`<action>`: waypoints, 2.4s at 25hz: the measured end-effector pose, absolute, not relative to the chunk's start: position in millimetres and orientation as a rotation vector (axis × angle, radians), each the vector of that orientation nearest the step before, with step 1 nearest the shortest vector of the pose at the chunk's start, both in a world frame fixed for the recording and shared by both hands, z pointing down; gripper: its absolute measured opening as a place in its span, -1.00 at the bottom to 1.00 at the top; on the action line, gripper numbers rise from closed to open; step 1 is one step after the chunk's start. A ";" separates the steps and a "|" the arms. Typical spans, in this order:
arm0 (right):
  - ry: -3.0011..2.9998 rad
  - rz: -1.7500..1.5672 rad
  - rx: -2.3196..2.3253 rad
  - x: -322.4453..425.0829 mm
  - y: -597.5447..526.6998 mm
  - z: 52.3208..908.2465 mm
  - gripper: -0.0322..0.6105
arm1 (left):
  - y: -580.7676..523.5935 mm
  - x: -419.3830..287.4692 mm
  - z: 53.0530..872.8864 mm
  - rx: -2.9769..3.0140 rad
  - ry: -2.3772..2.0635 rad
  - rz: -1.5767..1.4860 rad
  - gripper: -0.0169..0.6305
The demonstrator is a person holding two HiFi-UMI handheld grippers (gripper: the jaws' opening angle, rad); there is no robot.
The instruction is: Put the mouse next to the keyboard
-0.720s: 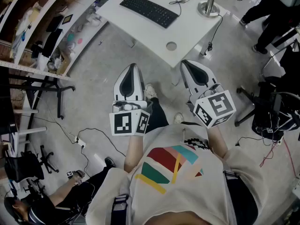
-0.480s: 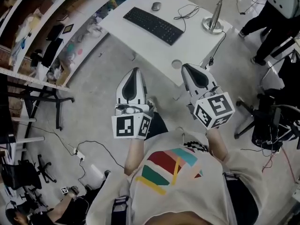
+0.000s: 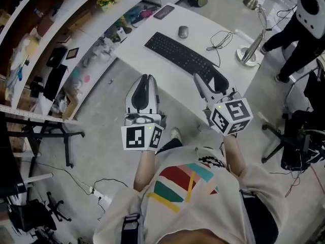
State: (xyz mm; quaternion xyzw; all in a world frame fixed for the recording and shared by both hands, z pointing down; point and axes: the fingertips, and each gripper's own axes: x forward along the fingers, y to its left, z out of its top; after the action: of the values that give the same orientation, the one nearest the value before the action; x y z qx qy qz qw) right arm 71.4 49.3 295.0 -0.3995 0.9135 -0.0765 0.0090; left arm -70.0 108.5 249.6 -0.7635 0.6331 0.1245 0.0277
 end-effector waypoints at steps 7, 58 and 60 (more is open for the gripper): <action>2.827 -0.369 -1.396 20.5 -31.3 309.8 -0.31 | 20.5 -126.7 269.9 -2.551 1.877 0.400 -0.55; 2.903 -1.273 -1.944 -35.7 -434.4 576.4 -0.12 | -273.9 -124.5 442.8 -2.912 1.834 -0.021 -0.12; 2.920 -1.267 -1.965 -36.6 -435.0 580.2 -0.12 | -274.6 -123.6 446.5 -2.922 1.838 -0.027 -0.12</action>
State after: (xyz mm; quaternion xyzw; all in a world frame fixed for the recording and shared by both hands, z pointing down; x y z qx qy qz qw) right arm -36.6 -435.0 580.2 -0.5018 0.7459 -0.3235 -0.2951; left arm -123.6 -274.6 446.5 -0.8363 0.5260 -0.0078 -0.1545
